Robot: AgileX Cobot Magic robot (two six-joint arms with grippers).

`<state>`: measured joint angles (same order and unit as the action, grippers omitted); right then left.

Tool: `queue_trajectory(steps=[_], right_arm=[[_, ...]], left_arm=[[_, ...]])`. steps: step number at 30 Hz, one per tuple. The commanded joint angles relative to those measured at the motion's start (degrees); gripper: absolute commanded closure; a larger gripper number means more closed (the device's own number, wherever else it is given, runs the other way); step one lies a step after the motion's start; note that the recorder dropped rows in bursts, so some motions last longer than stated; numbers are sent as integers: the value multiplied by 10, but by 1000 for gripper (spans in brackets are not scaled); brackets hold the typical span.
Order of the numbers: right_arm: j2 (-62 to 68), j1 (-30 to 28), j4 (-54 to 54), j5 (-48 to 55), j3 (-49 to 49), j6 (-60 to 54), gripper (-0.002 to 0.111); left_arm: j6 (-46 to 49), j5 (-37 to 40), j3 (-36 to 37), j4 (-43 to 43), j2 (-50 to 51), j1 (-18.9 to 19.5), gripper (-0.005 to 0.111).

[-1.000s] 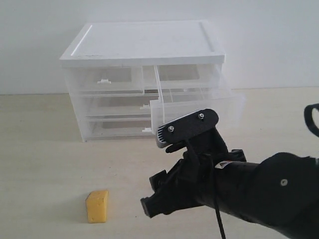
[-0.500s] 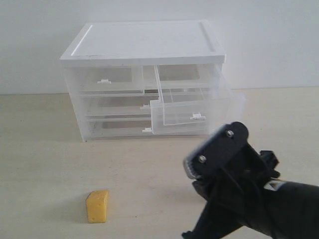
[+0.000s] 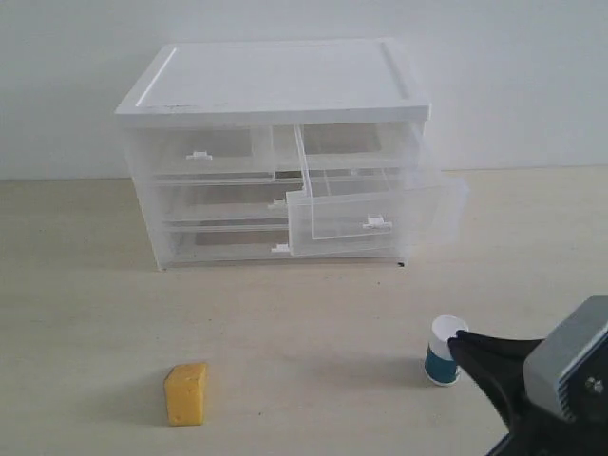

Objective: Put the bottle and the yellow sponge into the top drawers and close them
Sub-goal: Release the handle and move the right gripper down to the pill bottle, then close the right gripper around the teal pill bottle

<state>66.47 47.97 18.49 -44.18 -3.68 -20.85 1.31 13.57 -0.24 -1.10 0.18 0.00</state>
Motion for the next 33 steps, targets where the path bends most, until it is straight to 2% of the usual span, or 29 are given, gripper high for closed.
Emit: queue_trajectory(steps=[1,3,8,14,17,20,23,25,28,29,30,33], right_arm=[[1,-82,-27,-5,2,31,108],[2,-133,-32,-4,-4,48,108],[34,-195,-47,-2,-31,82,108],[97,-201,-147,-26,-23,149,108],[102,-201,-194,-95,13,221,108],[102,-201,-265,-88,29,303,108],[102,-201,-274,-50,24,309,94],[102,-201,-248,-13,15,303,77],[102,-201,-253,21,-6,311,38],[102,-201,-253,27,-12,316,29],[102,-200,-253,37,-18,322,24],[102,-200,-253,64,-34,323,27]], left_arm=[[-3,-3,2,4,-2,1,103],[-3,-3,2,4,-2,1,103],[-3,-3,2,4,-2,1,103],[-3,-2,2,4,-2,1,103],[-3,-2,2,4,-2,1,103],[-3,-2,2,4,-2,1,103],[-3,-2,2,4,-2,1,103],[-3,-2,2,4,-2,1,103],[-3,-2,2,4,-2,1,103],[-3,-2,2,4,-2,1,103],[-3,-2,2,4,-2,1,103],[-3,-2,2,4,-2,1,103]])
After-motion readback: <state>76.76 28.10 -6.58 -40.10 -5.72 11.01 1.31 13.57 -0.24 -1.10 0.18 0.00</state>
